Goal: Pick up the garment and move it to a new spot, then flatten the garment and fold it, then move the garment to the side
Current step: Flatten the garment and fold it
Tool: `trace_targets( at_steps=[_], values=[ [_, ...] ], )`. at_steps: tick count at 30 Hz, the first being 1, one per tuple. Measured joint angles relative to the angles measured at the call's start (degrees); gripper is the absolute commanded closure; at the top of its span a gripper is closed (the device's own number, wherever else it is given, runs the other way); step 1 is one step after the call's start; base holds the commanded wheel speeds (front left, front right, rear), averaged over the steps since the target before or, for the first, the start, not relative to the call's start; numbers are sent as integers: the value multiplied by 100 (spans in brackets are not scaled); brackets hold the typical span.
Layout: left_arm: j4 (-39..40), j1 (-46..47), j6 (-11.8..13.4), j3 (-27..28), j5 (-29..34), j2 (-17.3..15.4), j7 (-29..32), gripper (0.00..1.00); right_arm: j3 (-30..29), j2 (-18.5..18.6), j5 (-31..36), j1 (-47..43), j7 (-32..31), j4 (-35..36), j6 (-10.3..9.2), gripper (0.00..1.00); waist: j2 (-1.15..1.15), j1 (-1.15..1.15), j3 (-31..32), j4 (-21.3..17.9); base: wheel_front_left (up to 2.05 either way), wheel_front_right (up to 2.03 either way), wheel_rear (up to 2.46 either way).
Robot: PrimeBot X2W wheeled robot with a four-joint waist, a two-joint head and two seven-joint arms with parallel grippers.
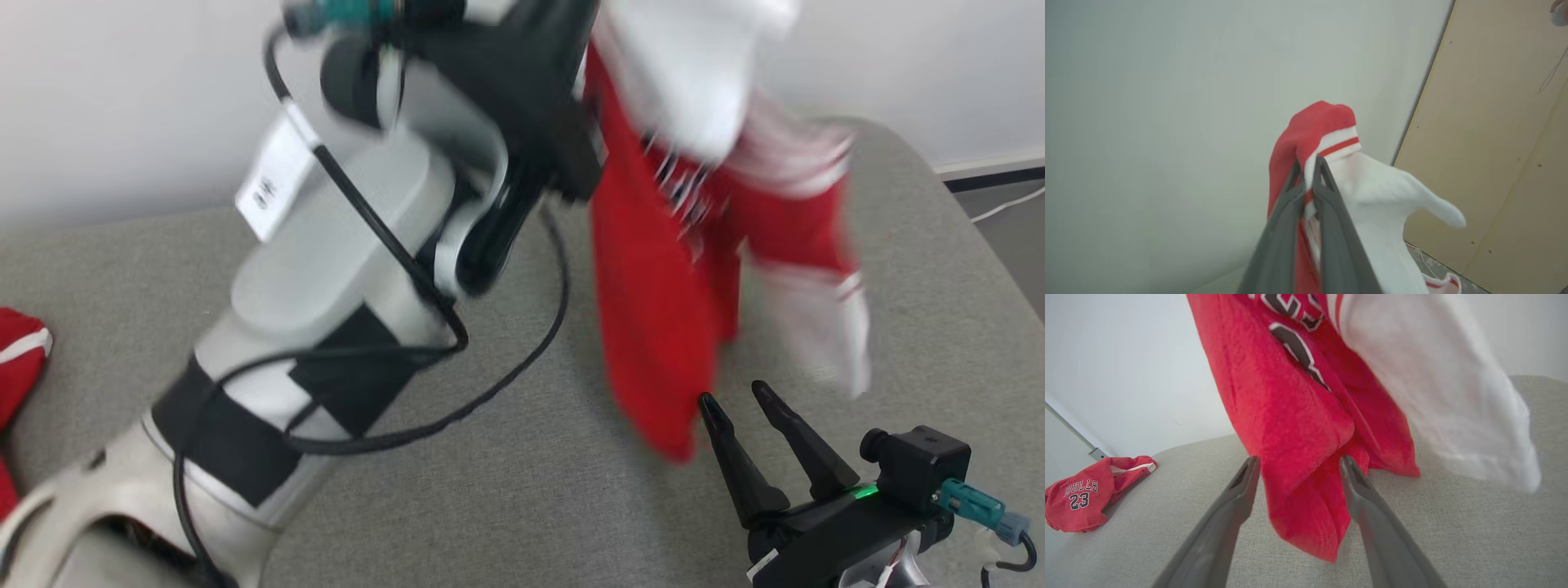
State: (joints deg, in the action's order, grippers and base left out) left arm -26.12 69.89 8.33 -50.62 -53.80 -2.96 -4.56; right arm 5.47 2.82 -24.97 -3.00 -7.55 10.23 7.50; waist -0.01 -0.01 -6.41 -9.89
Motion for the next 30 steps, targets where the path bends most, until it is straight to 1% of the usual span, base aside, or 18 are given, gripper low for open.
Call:
trace_targets(
  at_steps=[3,8,16,23,24,25,30],
  values=[
    [-376,-485,-21,-130,-89,-100,70,100,-20,1,-1,40,8,4,0,0,0,1,-96,92,0,0,0],
    [-1096,-1116,24,-207,-156,-477,81,100,8,-1,2,152,0,0,0,0,1,1,-223,279,0,0,0],
    [-1947,-1518,126,-9,-261,-959,-121,100,76,-1,7,231,-9,-15,0,0,1,1,-353,416,0,0,0],
    [-2381,-1800,176,229,-424,-1337,-459,100,66,-1,48,236,-69,3,0,0,1,1,-331,406,0,0,0],
    [-2451,-1806,176,240,-421,-1416,-516,14,59,-1,69,233,-104,20,0,0,2,1,-312,404,0,0,0],
    [-2485,-1818,177,241,-427,-1437,-519,0,55,-1,71,228,-107,29,0,0,2,1,-300,406,0,0,0],
    [-2512,-1853,166,216,-412,-1543,-503,0,33,0,81,206,-144,55,0,0,2,1,-248,430,0,0,0]
  ],
)
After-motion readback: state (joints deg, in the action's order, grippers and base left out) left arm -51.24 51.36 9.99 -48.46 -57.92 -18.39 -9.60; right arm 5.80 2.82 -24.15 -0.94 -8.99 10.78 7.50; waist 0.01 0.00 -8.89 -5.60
